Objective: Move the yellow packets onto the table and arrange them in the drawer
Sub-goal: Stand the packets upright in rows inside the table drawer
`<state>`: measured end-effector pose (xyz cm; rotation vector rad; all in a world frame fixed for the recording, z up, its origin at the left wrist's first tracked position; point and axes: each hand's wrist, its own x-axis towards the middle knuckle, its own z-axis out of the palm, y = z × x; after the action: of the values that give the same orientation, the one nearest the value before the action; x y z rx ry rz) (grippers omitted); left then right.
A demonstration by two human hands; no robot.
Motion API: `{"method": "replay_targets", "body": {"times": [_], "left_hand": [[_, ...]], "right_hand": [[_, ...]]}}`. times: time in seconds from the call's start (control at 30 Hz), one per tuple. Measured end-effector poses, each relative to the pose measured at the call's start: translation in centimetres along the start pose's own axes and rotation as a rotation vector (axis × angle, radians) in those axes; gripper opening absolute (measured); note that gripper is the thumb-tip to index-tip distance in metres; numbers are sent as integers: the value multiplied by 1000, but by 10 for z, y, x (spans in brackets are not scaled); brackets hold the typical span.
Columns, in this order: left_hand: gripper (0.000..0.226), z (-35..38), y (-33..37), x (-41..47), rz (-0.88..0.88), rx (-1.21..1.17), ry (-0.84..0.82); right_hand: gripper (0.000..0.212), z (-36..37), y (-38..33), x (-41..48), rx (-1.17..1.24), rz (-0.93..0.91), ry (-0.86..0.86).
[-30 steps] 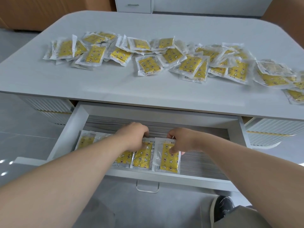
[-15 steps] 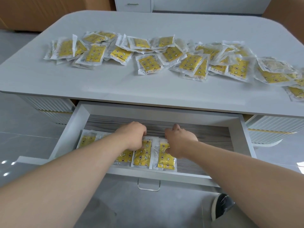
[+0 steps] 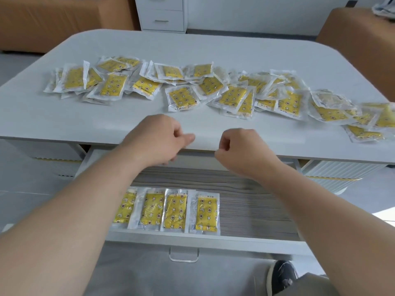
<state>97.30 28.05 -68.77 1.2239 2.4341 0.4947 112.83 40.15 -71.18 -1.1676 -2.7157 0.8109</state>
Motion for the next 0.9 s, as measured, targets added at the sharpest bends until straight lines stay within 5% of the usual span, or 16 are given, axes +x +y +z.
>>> {"method": "replay_targets", "body": {"times": [0.07,0.13,0.27,0.37,0.47,0.9], "left_hand": [[32,10,-2,13,74,53,259],[35,22,-4,27,132,106,334],[66,40,2,55,172,266,238],[76,49,2,68,140,292,147],[78,53,-1,74,74,292,101],[35,52,10,34,164,487,332]], "right_hand": [[5,-5,6,10,-28,11,140],[14,-6,13,21,-147,-20,258],[63,-6,23,43,-380,-81,187],[79,-1,28,55,-429,-70,36],[82,2,32,56,-413,-12,-70],[46,4,22,16,-324,6,162]]}}
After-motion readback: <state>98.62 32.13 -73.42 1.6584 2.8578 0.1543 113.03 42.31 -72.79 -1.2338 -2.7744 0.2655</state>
